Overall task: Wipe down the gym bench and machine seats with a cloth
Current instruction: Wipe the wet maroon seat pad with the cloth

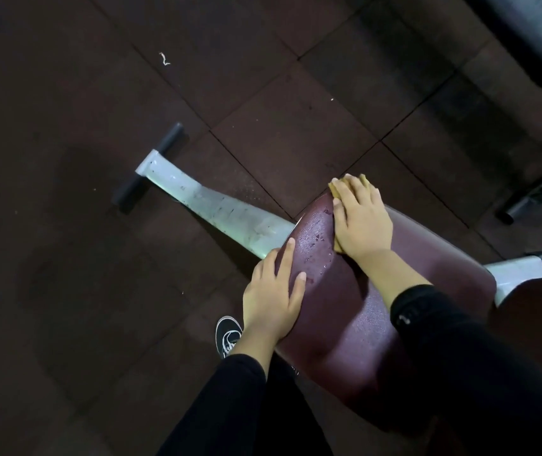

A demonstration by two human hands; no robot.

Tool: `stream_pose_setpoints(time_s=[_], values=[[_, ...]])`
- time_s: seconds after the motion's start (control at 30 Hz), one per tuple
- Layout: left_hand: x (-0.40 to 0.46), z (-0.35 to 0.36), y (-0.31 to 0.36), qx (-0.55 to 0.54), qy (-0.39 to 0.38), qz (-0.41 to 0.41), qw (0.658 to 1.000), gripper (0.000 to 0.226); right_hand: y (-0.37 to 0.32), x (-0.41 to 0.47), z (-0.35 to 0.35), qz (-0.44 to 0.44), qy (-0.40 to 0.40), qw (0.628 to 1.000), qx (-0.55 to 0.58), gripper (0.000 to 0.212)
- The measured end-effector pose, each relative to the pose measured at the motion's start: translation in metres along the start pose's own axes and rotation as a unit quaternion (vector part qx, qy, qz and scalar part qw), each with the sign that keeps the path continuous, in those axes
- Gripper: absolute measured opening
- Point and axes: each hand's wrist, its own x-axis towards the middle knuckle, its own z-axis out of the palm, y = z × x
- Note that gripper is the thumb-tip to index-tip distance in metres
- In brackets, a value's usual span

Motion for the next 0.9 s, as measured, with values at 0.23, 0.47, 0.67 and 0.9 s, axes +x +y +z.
stream_pose_setpoints(time_s=[0.23,0.47,0.67,0.9], values=[[0.001,-0.003,0.000,-0.018,-0.002,0.004,1.000,0.060,-0.025,-0.056,0.011,-0.217,-0.078,0.973,-0.025,0.049],[0.001,-0.004,0.002,-0.014,0.004,-0.003,1.000,0.058,0.033,-0.029,-0.010,-0.132,-0.041,0.990,0.010,0.045],[0.001,-0.003,0.002,-0.013,0.002,-0.008,1.000,0.058,-0.017,0.005,0.005,-0.020,-0.006,1.000,-0.018,0.046],[0.001,-0.006,0.001,-0.014,-0.001,-0.002,1.000,0.058,-0.004,-0.061,-0.001,-0.218,-0.051,0.975,0.005,0.046]])
